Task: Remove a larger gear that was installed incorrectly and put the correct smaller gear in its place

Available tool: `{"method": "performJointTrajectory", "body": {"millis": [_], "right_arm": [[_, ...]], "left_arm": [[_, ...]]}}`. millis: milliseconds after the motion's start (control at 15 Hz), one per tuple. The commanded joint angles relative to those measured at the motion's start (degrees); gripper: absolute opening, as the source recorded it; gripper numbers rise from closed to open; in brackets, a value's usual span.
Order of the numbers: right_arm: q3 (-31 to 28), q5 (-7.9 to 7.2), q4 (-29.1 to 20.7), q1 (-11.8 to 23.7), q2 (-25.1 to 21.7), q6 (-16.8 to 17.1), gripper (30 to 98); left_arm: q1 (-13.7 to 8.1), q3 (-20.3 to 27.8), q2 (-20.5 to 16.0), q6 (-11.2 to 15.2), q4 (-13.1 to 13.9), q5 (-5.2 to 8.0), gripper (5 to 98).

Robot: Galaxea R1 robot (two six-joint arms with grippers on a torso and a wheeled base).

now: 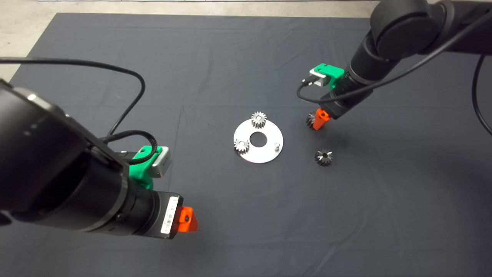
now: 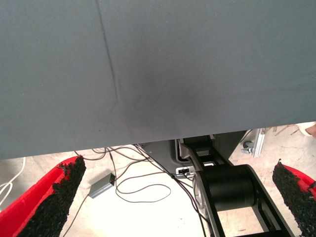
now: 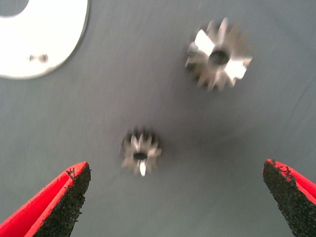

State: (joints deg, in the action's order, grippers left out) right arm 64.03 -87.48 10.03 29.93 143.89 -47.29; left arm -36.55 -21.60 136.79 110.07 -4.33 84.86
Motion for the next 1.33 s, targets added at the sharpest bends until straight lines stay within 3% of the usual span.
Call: {"method": "performJointTrajectory", "body": {"millis": [0,267,667,1267], "right_arm": [[-5.69,-4.54,-2.12,-0.14,-2.96,-0.44,92.3],[-6.39,-4.63,-2.12,-0.83,-3.65,-0.44,97.6],[-6.98,-4.63,-1.86,-4.35,-4.09,-0.44,97.6],[-8.5,-4.54,-1.77,-4.53,-4.09,-0.53,97.6]], "left_arm": [[-1.16,0.79,0.72,-0.12,0.9,-0.04,97.6],[-1.16,0.79,1.16,-0.12,0.85,-0.04,97.6],[-1.16,0.79,1.07,-0.12,0.83,-0.04,97.6],[-1.16,0.79,1.07,-0.12,0.81,-0.04,97.6]]}}
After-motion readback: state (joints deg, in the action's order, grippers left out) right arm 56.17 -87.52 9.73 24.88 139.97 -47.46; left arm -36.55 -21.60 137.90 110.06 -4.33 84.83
